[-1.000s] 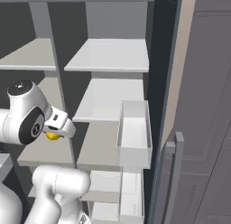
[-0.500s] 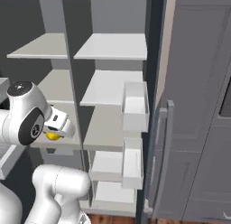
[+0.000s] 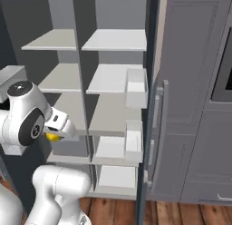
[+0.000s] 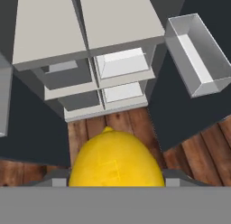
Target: Retrieve a lemon from the fridge and place it on the cutting board with the fish.
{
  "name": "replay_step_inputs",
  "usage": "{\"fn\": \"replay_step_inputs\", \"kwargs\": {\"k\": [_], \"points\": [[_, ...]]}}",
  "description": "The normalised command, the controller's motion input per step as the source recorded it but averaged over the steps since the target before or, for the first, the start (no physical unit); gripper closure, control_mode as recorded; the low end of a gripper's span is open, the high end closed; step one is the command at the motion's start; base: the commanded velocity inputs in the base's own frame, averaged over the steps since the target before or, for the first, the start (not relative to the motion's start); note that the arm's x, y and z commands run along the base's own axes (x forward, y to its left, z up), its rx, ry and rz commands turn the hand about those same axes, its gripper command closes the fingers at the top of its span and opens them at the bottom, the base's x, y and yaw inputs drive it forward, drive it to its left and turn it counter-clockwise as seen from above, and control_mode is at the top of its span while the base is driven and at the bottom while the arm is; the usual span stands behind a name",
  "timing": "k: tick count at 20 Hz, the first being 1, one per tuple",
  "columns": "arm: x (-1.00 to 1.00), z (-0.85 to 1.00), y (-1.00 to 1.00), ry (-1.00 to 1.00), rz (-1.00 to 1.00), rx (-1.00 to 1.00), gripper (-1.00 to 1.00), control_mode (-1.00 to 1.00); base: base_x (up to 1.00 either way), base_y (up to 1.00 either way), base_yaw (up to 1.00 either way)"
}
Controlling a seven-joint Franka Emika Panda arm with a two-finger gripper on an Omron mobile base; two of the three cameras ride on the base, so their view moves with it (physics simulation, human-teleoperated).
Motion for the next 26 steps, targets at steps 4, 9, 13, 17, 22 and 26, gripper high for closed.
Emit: {"fn": "replay_step_inputs", "kwargs": {"k": [4,9,13,17,22,26], "points": [[0.0,0.0,0.0,0.0,0.0,0.0,1.0,1.0,-0.57,0.28,0.0],[0.0,0.0,0.0,0.0,0.0,0.0,1.0,1.0,-0.39,0.67,0.0],[0.0,0.0,0.0,0.0,0.0,0.0,1.0,1.0,-0.12,0.95,0.0],[0.0,0.0,0.0,0.0,0.0,0.0,1.0,1.0,-0.17,1.0,0.0],[0.0,0.0,0.0,0.0,0.0,0.0,1.0,1.0,-0.19,0.98,0.0],[0.0,0.0,0.0,0.0,0.0,0.0,1.0,1.0,-0.05,0.9,0.0]]}}
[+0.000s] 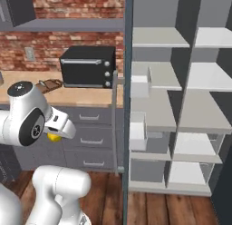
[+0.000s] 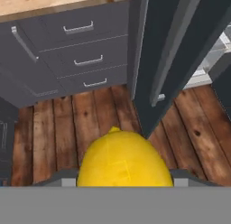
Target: Retrieve a lemon from the fridge and place it on the cutting board with the fish.
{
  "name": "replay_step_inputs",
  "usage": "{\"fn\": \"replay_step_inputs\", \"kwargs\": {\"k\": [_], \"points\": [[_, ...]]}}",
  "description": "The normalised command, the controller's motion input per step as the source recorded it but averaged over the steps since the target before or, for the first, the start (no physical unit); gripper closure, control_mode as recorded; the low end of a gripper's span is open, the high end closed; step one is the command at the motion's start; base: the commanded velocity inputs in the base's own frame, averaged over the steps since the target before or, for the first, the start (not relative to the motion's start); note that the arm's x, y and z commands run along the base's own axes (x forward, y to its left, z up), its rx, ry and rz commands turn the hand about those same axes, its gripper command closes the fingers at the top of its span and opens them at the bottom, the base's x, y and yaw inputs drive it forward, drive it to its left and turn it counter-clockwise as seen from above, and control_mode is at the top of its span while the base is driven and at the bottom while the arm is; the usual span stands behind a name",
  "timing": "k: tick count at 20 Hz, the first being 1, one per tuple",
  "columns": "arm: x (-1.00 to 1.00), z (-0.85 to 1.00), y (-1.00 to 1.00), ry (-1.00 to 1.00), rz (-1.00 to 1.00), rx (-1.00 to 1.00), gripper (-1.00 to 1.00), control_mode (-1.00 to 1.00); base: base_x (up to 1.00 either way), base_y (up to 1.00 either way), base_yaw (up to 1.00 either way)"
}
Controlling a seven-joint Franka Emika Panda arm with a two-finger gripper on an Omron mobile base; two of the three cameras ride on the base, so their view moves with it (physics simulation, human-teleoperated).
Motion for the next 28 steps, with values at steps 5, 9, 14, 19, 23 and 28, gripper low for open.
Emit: {"fn": "replay_step_inputs", "kwargs": {"k": [5,9,14,19,23,28], "points": [[0.0,0.0,0.0,0.0,0.0,0.0,1.0,1.0,0.0,0.73,0.01],[0.0,0.0,0.0,0.0,0.0,0.0,1.0,1.0,0.24,0.64,0.06],[0.0,0.0,0.0,0.0,0.0,0.0,1.0,1.0,0.71,0.46,0.11],[0.0,0.0,0.0,0.0,0.0,0.0,1.0,1.0,1.0,0.24,0.17],[0.0,0.0,0.0,0.0,0.0,0.0,1.0,1.0,0.89,0.32,0.18],[0.0,0.0,0.0,0.0,0.0,0.0,1.0,1.0,0.44,0.66,0.18]]}}
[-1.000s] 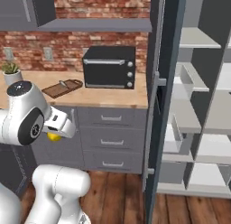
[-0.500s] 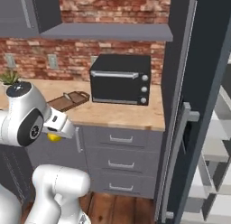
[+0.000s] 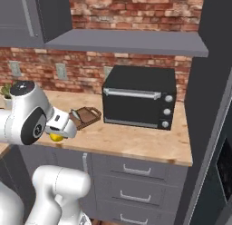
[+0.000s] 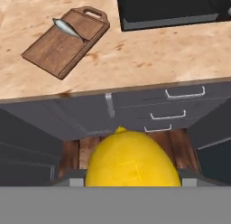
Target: Retrieve a lemon from the fridge and place it on the cutting board with the fish.
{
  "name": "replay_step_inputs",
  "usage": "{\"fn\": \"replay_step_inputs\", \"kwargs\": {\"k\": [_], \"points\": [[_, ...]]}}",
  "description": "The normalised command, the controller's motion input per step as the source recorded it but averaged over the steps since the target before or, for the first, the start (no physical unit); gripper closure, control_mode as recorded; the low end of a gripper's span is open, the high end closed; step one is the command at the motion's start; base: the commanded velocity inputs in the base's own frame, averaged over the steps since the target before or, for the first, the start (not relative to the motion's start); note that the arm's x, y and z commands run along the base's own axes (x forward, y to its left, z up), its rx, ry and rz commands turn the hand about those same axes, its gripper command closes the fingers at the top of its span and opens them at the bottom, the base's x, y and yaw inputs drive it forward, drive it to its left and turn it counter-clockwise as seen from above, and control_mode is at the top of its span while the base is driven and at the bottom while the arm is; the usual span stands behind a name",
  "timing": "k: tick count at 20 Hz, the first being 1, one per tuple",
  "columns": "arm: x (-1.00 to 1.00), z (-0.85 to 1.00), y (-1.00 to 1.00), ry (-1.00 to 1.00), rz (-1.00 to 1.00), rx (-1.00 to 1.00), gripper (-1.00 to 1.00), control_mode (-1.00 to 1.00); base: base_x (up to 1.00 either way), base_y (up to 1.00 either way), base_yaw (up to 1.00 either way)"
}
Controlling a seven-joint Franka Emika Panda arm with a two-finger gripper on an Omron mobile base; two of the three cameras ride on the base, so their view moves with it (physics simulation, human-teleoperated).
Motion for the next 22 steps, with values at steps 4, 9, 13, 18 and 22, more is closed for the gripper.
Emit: {"fn": "replay_step_inputs", "kwargs": {"k": [4,9,13,18,22], "points": [[0.0,0.0,0.0,0.0,0.0,0.0,1.0,1.0,0.32,0.79,0.17],[0.0,0.0,0.0,0.0,0.0,0.0,1.0,1.0,0.42,0.73,0.16],[0.0,0.0,0.0,0.0,0.0,0.0,1.0,1.0,0.62,0.21,0.11],[0.0,0.0,0.0,0.0,0.0,0.0,1.0,1.0,0.33,-0.17,0.05],[0.0,0.0,0.0,0.0,0.0,0.0,1.0,1.0,0.0,-0.24,0.0]]}}
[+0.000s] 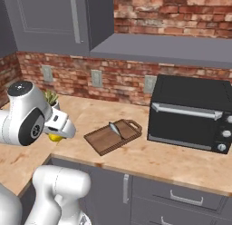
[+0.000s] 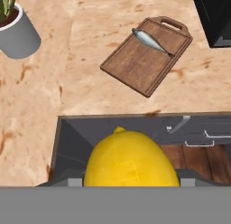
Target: Retrieve a lemon from the fridge and place it on the cutting board with the fish.
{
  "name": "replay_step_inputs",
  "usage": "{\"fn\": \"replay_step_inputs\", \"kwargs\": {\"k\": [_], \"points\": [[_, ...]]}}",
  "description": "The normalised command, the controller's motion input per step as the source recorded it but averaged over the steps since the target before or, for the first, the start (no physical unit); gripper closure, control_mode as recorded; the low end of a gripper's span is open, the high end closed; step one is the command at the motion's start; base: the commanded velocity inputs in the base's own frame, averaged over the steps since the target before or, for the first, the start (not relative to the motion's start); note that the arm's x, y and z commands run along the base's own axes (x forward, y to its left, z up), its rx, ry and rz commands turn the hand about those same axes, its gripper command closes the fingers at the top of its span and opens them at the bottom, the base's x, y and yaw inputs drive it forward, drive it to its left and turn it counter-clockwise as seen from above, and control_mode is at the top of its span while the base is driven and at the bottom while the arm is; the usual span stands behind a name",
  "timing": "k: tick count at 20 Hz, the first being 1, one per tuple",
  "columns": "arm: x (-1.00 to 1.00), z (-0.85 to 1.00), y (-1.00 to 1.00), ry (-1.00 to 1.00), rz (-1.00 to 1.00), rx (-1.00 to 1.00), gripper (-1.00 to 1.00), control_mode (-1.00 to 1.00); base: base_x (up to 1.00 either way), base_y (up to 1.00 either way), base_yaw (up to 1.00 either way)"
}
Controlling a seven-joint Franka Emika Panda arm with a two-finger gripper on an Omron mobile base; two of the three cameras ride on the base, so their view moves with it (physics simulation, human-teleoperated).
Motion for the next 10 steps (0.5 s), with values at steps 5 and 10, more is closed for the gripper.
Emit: {"fn": "replay_step_inputs", "kwargs": {"k": [5,10], "points": [[0.0,0.0,0.0,0.0,0.0,0.0,1.0,1.0,0.0,-0.1,0.0],[0.0,0.0,0.0,0.0,0.0,0.0,1.0,1.0,0.0,-0.2,-0.02]]}}
